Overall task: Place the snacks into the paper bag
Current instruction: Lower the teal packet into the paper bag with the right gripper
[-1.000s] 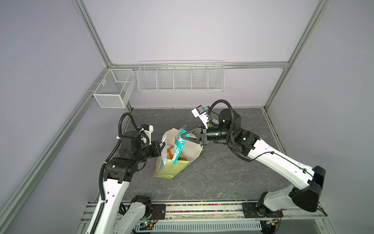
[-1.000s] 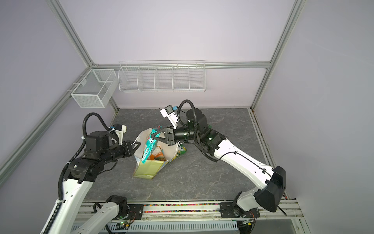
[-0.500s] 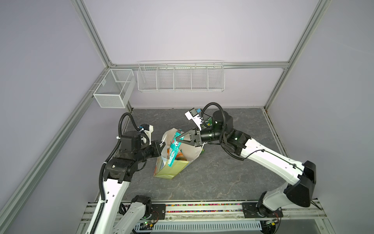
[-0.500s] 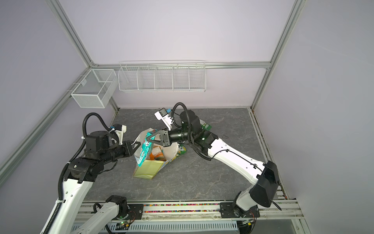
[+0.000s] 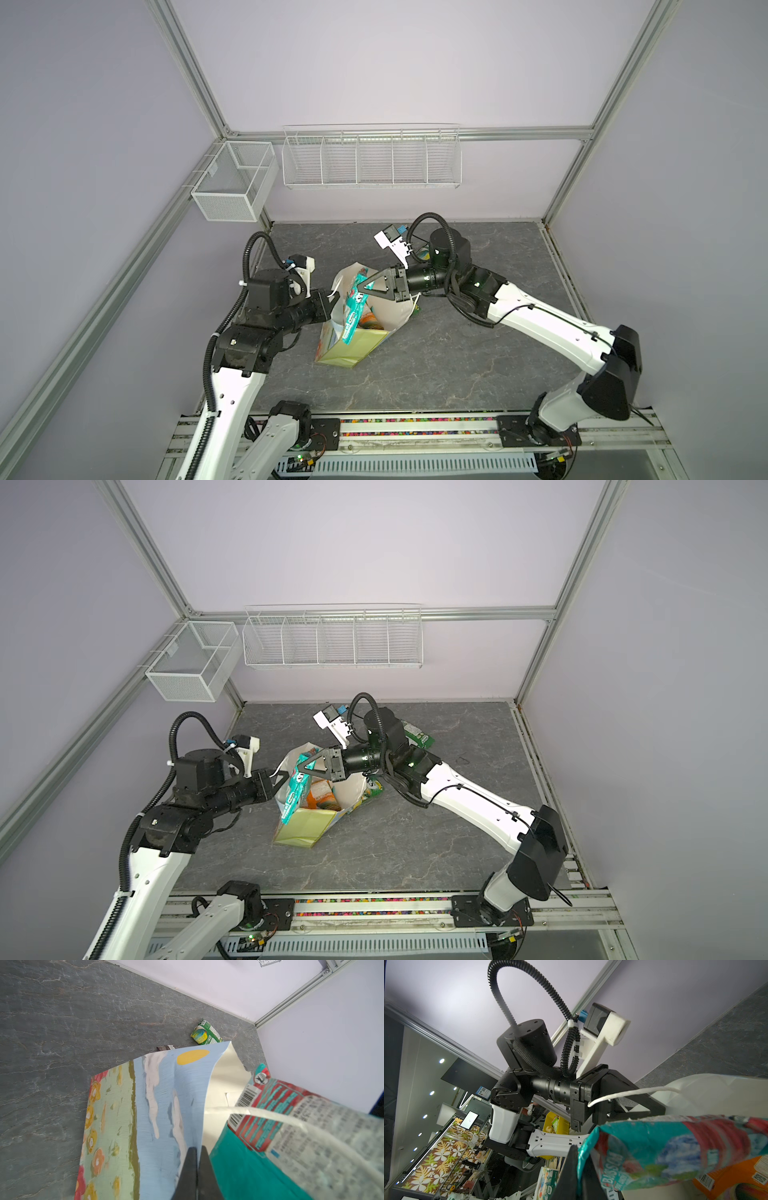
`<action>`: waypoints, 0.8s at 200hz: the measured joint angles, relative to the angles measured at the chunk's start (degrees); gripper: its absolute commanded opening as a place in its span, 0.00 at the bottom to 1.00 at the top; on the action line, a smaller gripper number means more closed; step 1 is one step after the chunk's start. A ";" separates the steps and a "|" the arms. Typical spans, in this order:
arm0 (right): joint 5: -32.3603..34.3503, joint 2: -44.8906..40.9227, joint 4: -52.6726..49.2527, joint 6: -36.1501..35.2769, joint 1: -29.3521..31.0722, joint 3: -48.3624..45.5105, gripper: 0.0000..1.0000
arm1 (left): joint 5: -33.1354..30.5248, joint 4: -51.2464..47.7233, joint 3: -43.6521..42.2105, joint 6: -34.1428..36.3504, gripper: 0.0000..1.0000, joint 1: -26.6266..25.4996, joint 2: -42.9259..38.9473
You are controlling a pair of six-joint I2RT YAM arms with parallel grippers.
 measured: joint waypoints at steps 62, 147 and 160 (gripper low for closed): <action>0.04 0.72 0.00 0.00 0.02 0.13 0.13 | 0.00 0.02 -0.07 0.00 0.00 0.00 -0.20; 1.05 0.63 -0.76 -1.40 0.02 1.31 0.49 | -0.04 0.02 -0.42 0.00 0.00 0.00 -0.63; 1.31 0.48 -1.09 -1.73 0.00 1.36 0.57 | -0.07 0.24 -0.68 -0.02 0.00 0.00 -0.66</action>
